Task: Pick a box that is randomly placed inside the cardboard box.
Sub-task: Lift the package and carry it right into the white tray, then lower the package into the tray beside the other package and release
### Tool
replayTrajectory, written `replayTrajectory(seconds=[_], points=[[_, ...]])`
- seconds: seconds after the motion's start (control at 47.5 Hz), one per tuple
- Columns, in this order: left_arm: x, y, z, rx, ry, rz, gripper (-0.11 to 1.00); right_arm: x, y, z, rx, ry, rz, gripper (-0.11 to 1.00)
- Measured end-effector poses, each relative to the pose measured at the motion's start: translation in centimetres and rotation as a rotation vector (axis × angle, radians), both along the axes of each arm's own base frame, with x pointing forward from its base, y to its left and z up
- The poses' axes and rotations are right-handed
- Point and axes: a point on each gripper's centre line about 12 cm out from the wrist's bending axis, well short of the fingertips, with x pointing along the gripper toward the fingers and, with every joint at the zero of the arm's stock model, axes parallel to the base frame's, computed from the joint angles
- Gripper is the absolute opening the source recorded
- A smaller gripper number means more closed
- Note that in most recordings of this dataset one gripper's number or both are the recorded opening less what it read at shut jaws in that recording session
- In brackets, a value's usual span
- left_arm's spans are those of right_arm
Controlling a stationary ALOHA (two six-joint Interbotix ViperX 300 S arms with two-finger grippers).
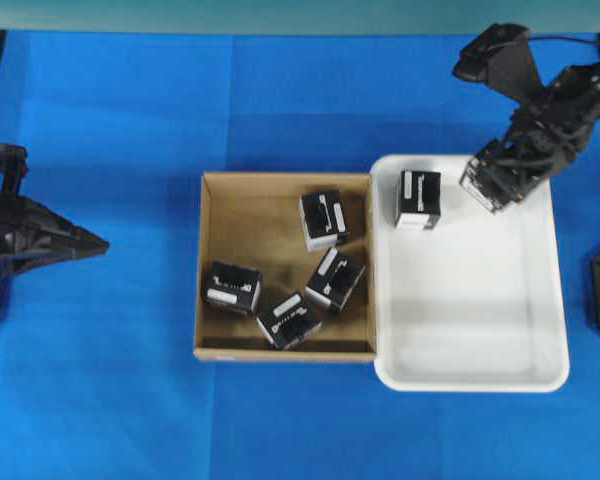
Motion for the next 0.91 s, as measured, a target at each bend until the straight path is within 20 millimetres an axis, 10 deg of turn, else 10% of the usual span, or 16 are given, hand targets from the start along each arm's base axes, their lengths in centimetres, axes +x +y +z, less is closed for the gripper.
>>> replayTrajectory(seconds=[0.274, 0.8, 0.905], points=[[0.0, 0.0, 0.2, 0.000, -0.006, 0.000, -0.07, 0.9, -0.4, -3.2, 0.043, 0.034, -0.109, 0.59], [0.0, 0.0, 0.2, -0.017, -0.005, 0.004, -0.07, 1.5, 0.6, -3.1, 0.077, 0.026, -0.179, 0.59], [0.0, 0.0, 0.2, -0.015, -0.004, 0.003, -0.07, 1.4, 0.7, -2.8, 0.080, 0.025, -0.183, 0.81]])
